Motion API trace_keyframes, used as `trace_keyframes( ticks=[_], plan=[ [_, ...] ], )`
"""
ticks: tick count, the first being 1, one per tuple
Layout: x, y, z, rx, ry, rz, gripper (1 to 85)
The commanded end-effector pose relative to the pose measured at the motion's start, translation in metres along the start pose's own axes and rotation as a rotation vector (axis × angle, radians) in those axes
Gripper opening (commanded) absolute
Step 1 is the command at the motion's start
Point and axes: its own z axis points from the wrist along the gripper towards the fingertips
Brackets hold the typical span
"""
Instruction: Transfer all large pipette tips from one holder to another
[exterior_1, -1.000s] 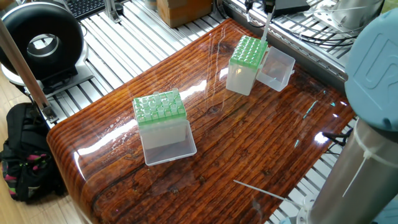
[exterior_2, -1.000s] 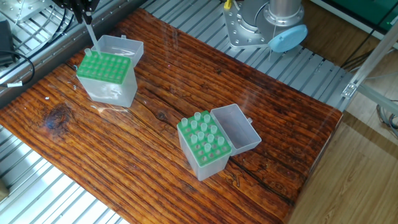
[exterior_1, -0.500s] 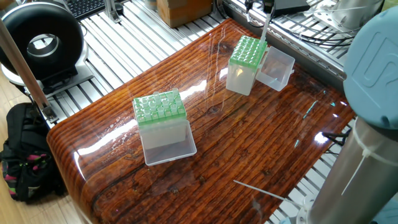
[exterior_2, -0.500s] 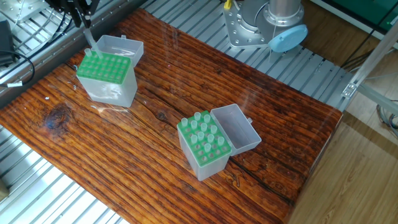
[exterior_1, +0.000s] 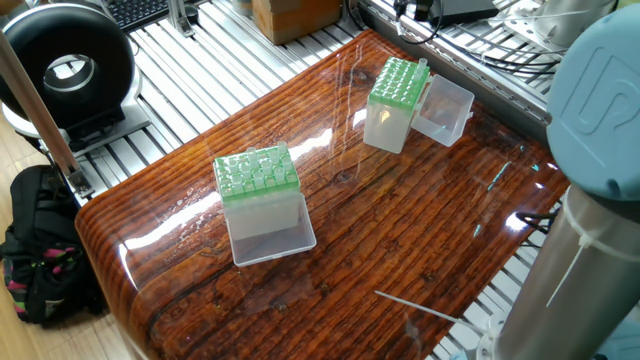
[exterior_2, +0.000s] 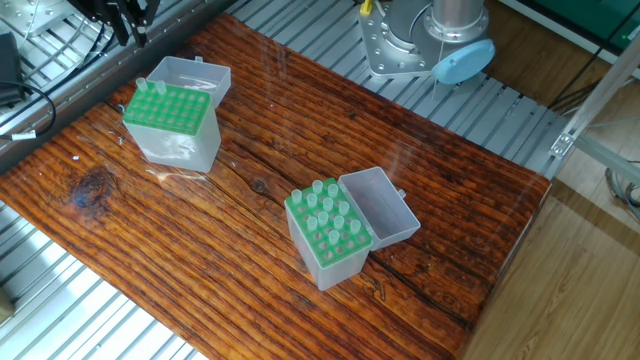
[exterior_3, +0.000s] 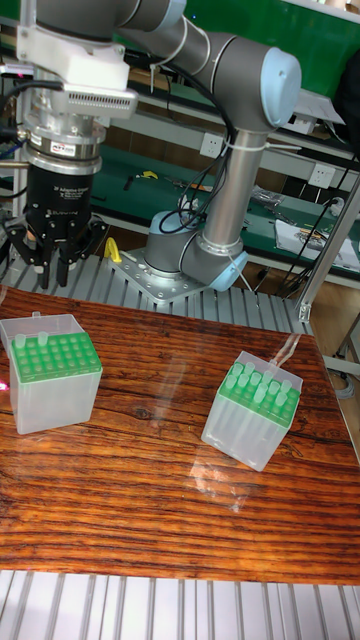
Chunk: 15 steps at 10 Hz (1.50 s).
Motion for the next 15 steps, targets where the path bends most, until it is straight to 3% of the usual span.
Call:
trace_keyframes(
  ticks=[1,5,7,9,11,12,13,14,15],
  plan=[
    [-0.031,0.016,-0.007,-0.028,-0.021,0.028,28.0],
    [-0.095,0.073,0.009,-0.044,-0.06,0.145,27.7],
    [-0.112,0.102,0.014,-0.04,-0.057,0.214,26.3],
    [-0.12,0.122,0.015,-0.008,-0.047,0.249,25.3],
    [-0.121,0.125,0.018,0.011,-0.048,0.261,25.0],
    [-0.118,0.128,0.018,0.002,-0.036,0.236,24.3],
    [-0.112,0.135,0.018,-0.02,-0.01,0.149,24.0],
    [-0.112,0.141,0.018,-0.043,-0.01,0.061,24.0],
    [-0.117,0.141,0.018,-0.042,-0.032,0.003,26.0]
  ],
)
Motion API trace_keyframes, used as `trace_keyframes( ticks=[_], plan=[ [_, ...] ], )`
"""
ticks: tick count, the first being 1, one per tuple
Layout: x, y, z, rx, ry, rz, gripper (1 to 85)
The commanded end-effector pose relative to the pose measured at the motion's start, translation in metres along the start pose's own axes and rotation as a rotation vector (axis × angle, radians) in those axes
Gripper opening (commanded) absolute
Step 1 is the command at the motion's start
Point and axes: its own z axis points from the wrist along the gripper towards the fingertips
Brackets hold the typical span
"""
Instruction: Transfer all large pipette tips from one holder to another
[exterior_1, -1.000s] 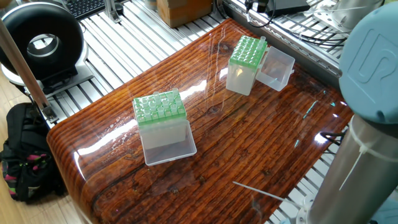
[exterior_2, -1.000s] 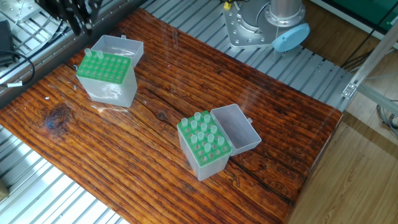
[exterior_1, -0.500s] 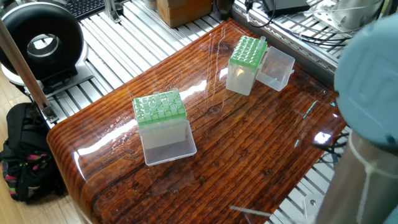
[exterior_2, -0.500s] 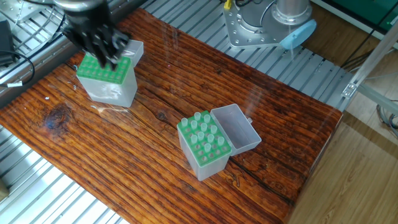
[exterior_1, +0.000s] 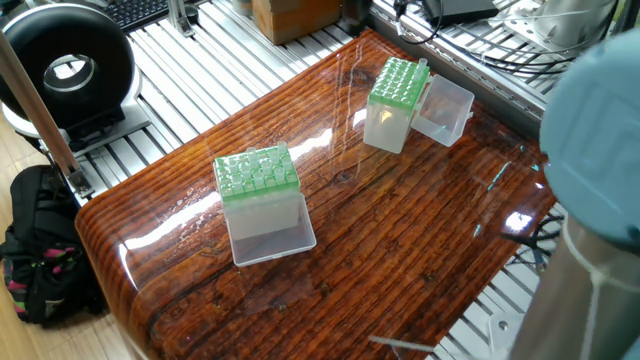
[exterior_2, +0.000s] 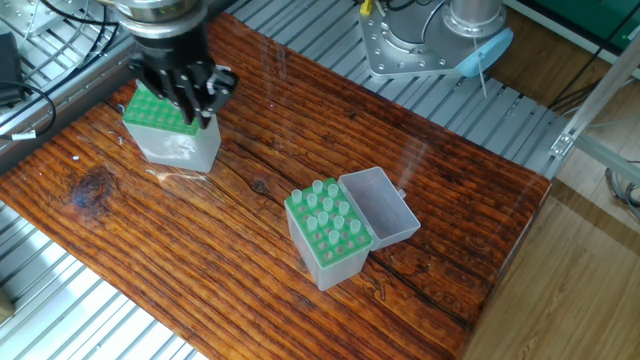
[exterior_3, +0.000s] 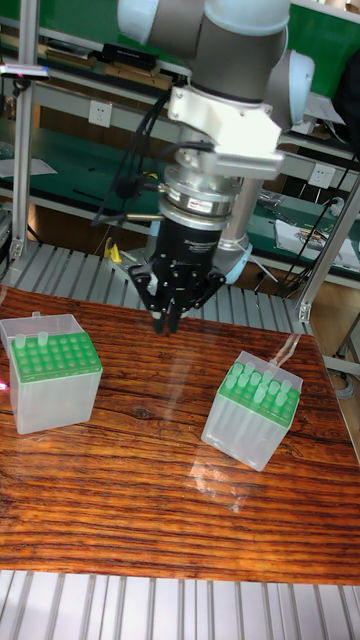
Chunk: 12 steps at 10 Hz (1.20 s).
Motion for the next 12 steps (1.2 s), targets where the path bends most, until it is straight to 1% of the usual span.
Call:
trace_keyframes(
  ticks=[1,2,3,4,5,6,7,8,9,11,12],
  plan=[
    [-0.008,0.002,0.0,0.013,-0.025,-0.147,27.0],
    [-0.009,0.001,0.003,0.034,-0.034,-0.147,27.7],
    [-0.014,0.019,0.01,0.033,-0.035,-0.118,27.7],
    [-0.028,0.042,0.016,0.027,-0.039,-0.081,27.7],
    [-0.045,0.07,0.022,0.011,-0.049,-0.033,27.3],
    [-0.059,0.095,0.027,0.012,-0.056,0.01,26.7],
    [-0.068,0.116,0.03,-0.007,-0.068,0.048,26.3],
    [-0.074,0.137,0.03,-0.036,-0.07,0.087,26.3],
    [-0.079,0.146,0.029,-0.021,-0.063,0.106,26.0],
    [-0.091,0.162,0.027,-0.011,-0.06,0.146,25.7],
    [-0.092,0.161,0.025,0.012,-0.056,0.151,24.3]
  ],
)
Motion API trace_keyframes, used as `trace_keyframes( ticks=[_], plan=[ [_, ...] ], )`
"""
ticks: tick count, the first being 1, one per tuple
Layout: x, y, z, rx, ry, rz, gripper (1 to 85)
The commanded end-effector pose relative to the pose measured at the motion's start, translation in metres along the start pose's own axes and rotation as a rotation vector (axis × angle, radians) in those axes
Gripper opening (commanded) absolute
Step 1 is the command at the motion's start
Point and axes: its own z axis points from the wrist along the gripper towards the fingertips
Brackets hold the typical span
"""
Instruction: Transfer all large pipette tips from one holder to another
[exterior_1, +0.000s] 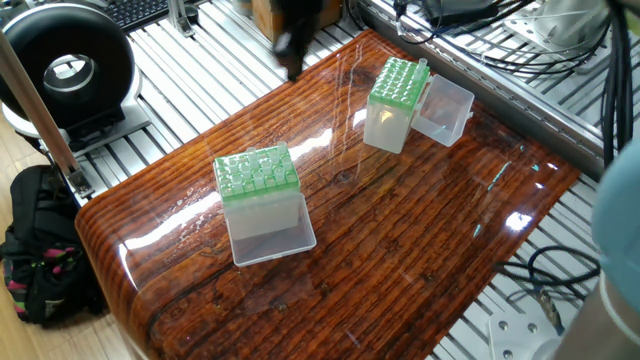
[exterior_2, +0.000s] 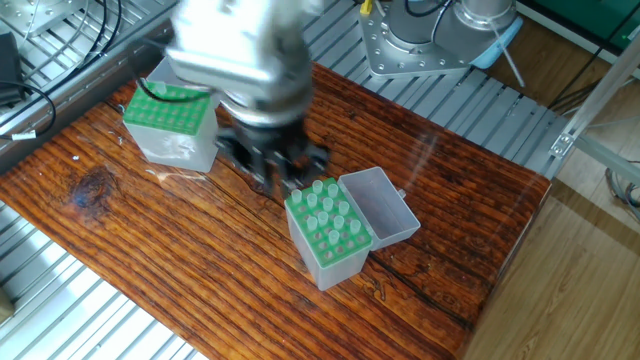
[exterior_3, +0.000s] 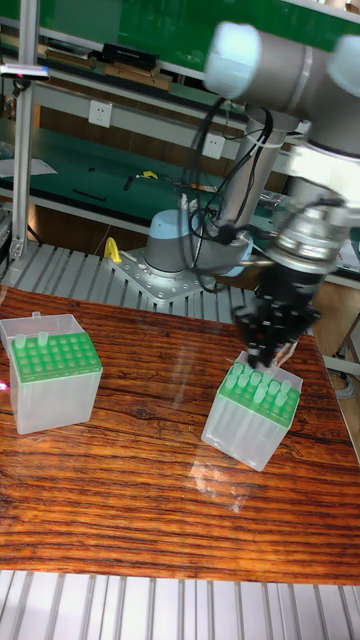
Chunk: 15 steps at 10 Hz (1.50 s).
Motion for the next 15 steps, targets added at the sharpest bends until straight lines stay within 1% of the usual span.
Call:
trace_keyframes(
  ticks=[1,2,4,5,7,8,10,12,14,15],
  plan=[
    [-0.008,0.02,-0.002,0.032,0.01,0.037,22.3],
    [-0.006,0.021,-0.002,0.03,0.018,-0.006,21.7],
    [-0.007,0.028,-0.001,0.002,0.016,-0.107,23.0],
    [-0.007,0.029,-0.001,-0.001,0.013,-0.136,23.0],
    [-0.007,0.024,-0.001,0.015,0.017,-0.129,23.3],
    [-0.006,0.028,-0.001,0.002,0.017,-0.108,23.3],
    [-0.013,0.05,0.011,-0.006,-0.008,-0.075,23.3],
    [-0.013,0.068,0.018,0.0,-0.019,-0.055,23.3],
    [-0.009,0.07,0.021,0.024,-0.017,-0.051,23.3],
    [-0.008,0.071,0.022,0.022,-0.017,-0.043,23.3]
  ],
)
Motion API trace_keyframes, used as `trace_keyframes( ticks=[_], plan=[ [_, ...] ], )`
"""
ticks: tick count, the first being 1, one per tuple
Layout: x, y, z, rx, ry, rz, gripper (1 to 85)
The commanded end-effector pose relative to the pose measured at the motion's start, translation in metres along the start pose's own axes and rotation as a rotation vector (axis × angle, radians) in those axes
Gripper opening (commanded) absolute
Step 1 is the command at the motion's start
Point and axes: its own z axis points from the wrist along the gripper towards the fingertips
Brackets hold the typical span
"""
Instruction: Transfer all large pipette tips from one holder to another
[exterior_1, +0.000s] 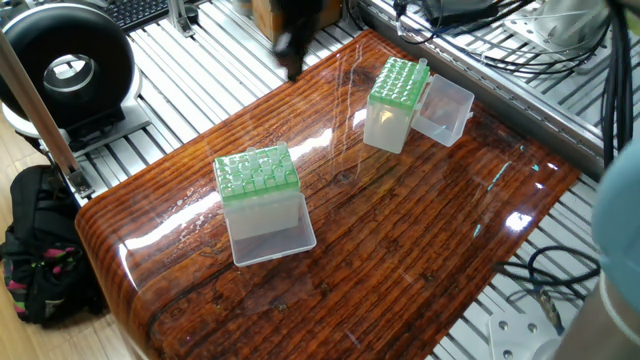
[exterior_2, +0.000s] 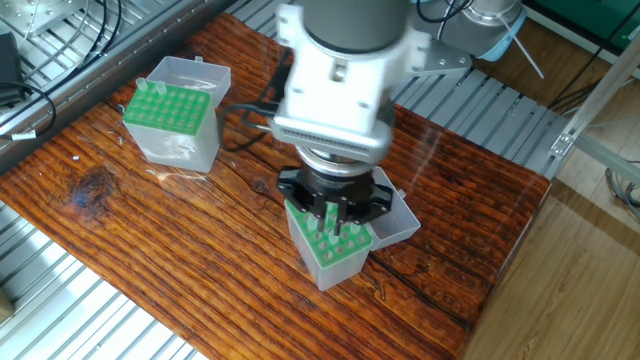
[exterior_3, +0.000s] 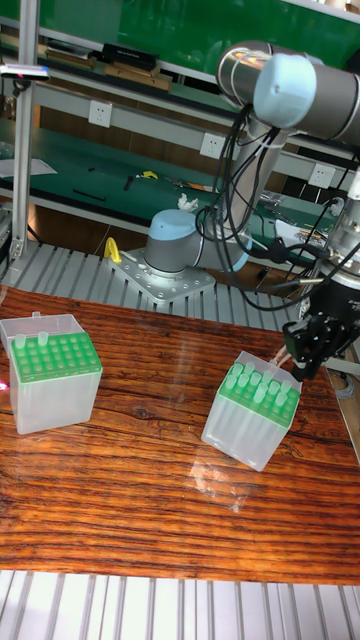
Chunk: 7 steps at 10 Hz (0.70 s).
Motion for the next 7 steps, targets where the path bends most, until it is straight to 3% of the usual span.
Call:
trace_keyframes(
  ticks=[1,4,7],
  plan=[
    [0.003,0.014,0.005,-0.004,-0.005,0.028,23.3],
    [0.007,0.012,0.011,0.006,0.007,0.022,23.3],
    [0.011,0.001,0.037,0.018,0.036,0.007,26.7]
  ],
)
